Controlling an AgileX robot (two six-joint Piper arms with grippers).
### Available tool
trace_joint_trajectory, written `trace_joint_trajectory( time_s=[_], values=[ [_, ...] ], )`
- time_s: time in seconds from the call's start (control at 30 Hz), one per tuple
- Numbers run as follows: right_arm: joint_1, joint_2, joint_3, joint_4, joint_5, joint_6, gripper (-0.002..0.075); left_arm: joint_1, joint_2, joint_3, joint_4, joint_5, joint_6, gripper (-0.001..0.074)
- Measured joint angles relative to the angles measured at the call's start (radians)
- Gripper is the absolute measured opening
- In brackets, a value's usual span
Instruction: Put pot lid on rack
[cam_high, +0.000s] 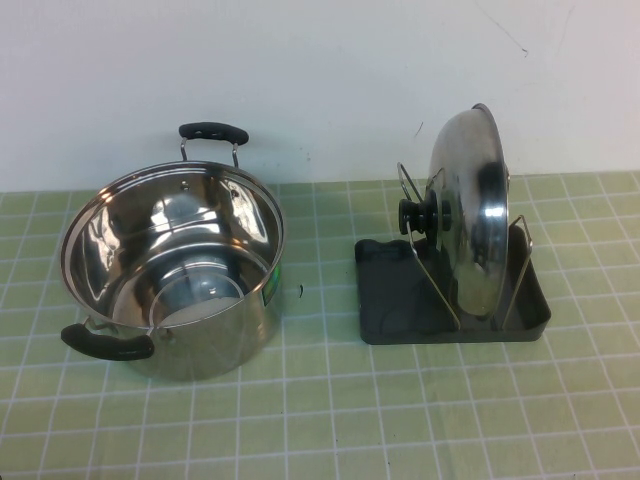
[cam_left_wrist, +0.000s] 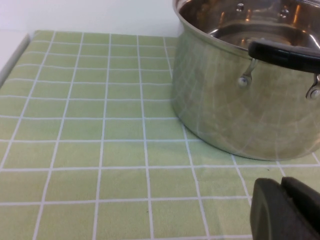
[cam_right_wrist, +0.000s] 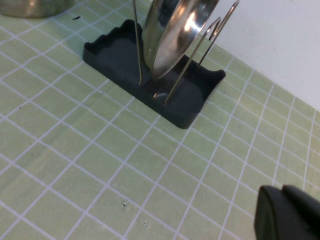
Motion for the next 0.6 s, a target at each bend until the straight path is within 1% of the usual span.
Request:
trace_joint_trajectory(
  time_s=[0.6],
  values=[
    [0.000,0.000,0.000,0.000,0.000,0.000,-0.0001,-0.002,0.000,0.000,-0.007,0.000,0.004,-0.0001]
  ],
)
